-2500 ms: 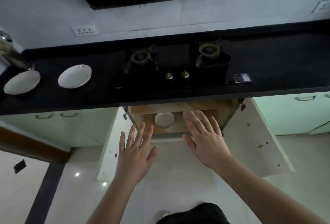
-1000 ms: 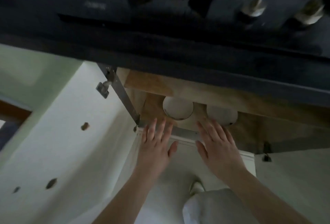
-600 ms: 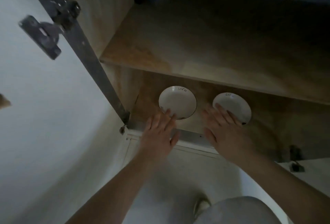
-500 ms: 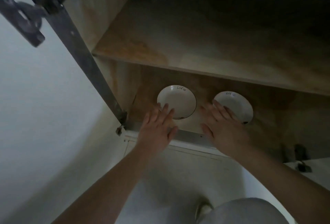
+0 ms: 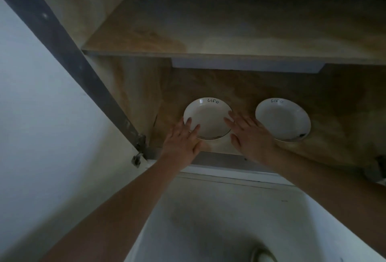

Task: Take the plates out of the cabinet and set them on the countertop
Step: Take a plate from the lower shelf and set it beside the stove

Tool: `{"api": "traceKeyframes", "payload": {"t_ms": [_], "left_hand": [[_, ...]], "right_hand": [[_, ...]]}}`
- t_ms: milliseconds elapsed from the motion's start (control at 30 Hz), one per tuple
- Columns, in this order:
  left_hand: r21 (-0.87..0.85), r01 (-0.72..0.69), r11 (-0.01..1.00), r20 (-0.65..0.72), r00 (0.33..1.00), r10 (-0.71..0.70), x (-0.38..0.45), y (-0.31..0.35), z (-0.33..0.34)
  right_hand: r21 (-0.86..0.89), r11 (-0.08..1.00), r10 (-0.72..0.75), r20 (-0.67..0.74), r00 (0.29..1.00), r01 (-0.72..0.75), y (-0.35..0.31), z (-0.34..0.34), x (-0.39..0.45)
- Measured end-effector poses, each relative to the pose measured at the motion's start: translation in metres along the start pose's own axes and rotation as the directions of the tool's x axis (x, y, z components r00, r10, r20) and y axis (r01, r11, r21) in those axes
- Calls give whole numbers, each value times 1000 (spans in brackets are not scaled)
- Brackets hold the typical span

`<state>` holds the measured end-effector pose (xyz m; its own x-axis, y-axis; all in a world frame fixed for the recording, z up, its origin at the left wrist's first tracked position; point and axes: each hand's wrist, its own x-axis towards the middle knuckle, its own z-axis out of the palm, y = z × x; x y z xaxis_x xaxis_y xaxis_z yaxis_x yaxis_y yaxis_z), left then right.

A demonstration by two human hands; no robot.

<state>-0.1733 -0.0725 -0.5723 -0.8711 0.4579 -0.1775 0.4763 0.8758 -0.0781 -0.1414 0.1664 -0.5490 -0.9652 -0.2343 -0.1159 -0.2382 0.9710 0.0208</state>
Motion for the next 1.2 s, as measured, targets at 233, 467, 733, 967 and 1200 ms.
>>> {"api": "traceKeyframes", "payload": {"t_ms": [233,467,733,967,1200], "left_hand": [[-108,27,994,72,997,-20,29,-21,19],[-700,333,632,233,943,-238,52,-20,42],[-863,396,-312,490,806,-332,67,-18,44],[-719,299,-628,520,830,-200,78,-27,45],[-644,379,-665,602,787,-135,72,-39,43]], "right_hand": [[37,999,9,-60,998,-7,14,40,36],[553,827,176,-88,980,-98,35,59,63],[951,157,386,189,903,-266,33,67,79],[878,-429,365,384,848,-212,37,69,89],[836,-460,367,485,794,-299,40,72,91]]}}
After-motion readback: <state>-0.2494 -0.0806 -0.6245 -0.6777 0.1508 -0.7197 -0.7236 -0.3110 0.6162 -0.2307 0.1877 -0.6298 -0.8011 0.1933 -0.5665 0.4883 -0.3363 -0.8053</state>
